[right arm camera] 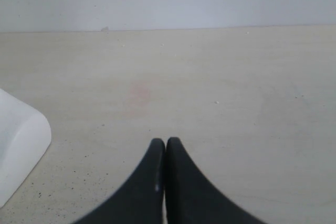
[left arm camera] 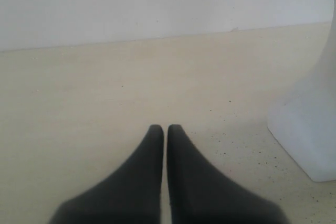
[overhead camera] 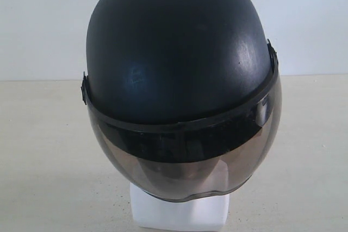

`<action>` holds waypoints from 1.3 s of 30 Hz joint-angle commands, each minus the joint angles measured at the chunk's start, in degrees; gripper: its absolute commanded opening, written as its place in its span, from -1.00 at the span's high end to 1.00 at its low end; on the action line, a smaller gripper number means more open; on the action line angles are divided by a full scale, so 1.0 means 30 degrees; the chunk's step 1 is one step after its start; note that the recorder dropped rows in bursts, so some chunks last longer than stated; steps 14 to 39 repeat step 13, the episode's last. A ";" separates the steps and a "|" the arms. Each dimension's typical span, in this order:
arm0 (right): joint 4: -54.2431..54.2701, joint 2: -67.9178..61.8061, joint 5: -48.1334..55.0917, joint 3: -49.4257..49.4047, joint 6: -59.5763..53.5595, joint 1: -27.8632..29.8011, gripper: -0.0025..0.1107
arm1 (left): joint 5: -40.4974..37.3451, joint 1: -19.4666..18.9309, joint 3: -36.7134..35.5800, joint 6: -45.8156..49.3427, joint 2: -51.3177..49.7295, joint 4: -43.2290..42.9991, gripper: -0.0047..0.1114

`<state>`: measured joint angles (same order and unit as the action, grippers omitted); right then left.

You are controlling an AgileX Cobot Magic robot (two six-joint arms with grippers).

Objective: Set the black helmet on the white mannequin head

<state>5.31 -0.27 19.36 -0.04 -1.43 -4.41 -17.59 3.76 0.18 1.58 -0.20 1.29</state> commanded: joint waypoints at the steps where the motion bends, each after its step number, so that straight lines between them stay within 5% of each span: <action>1: 0.0014 0.0090 -0.0210 0.0014 -0.0009 0.0128 0.96 | -0.0012 -0.0379 -0.0059 -0.0230 0.0066 0.0136 0.84; 39: 0.0014 0.0090 -0.0211 0.0014 0.0026 0.0128 0.96 | -0.0012 -0.0496 -0.0059 -0.0230 0.0066 0.0136 0.84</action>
